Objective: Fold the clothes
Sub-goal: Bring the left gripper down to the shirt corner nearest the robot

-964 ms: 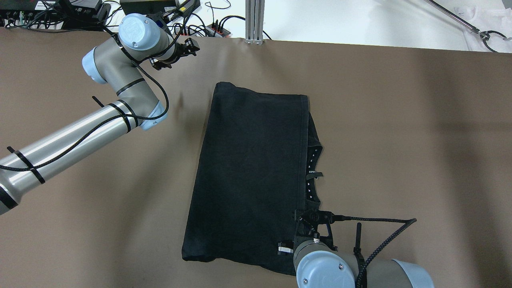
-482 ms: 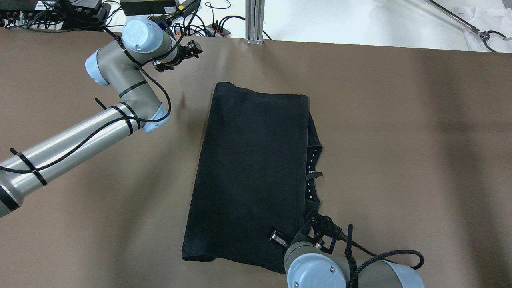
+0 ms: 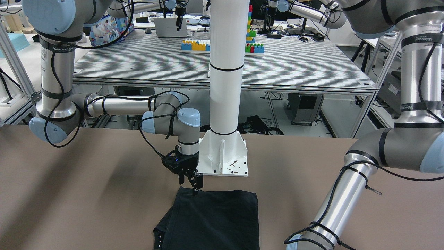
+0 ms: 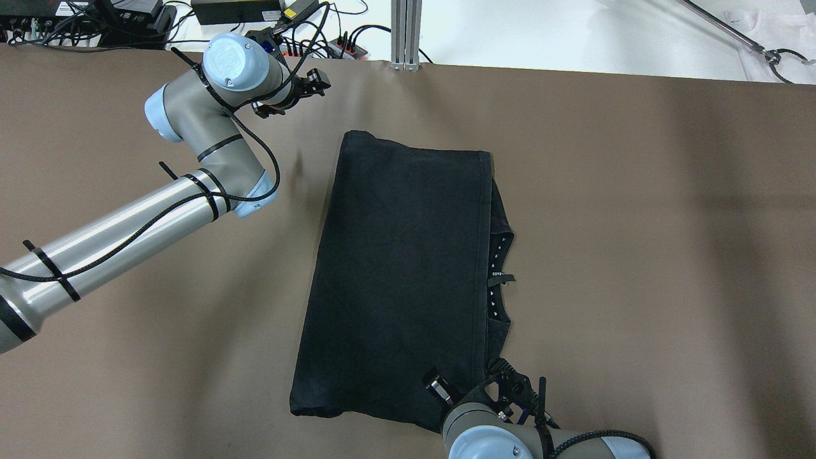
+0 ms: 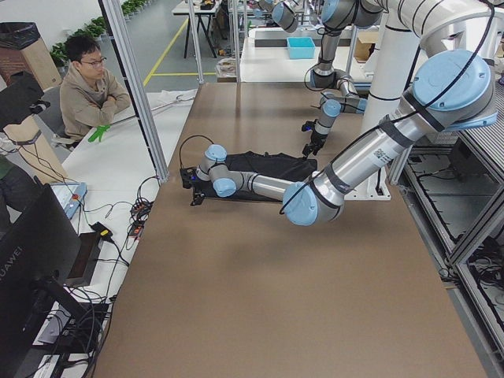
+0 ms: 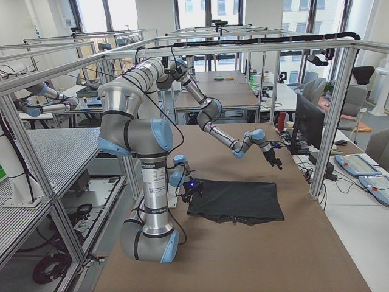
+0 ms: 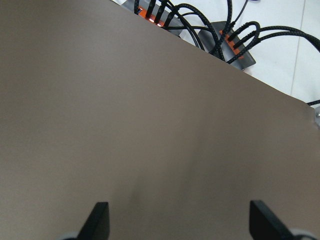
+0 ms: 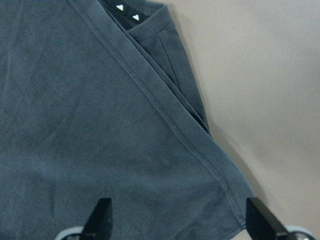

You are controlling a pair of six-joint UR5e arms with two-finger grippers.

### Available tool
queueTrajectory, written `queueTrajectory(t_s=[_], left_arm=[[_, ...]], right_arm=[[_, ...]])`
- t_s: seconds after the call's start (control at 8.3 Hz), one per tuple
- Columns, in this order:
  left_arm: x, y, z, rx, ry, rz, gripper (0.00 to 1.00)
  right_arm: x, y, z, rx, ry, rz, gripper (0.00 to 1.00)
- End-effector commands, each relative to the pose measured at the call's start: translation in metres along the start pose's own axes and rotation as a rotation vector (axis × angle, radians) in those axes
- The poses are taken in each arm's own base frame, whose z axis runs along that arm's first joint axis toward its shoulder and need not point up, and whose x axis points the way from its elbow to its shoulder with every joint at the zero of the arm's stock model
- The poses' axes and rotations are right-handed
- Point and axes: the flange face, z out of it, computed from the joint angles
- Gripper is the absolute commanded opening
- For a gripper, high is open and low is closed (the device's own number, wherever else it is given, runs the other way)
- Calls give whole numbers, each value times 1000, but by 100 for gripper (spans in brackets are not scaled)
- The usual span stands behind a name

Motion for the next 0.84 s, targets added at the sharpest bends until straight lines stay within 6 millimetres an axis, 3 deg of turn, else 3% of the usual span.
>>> queueTrajectory(t_s=[0.0,0.12,0.72], left_arm=[[9,12,-5,-6,19,-1,100],[8,11,-5,-5,19,-2,100],[8,11,-5,7,16,-3,100]], right_arm=[[27,-11,21,33,39,-7,68],[31,-13,24,24,33,-18,64],[24,-10,41,-2,-13,-7,64]])
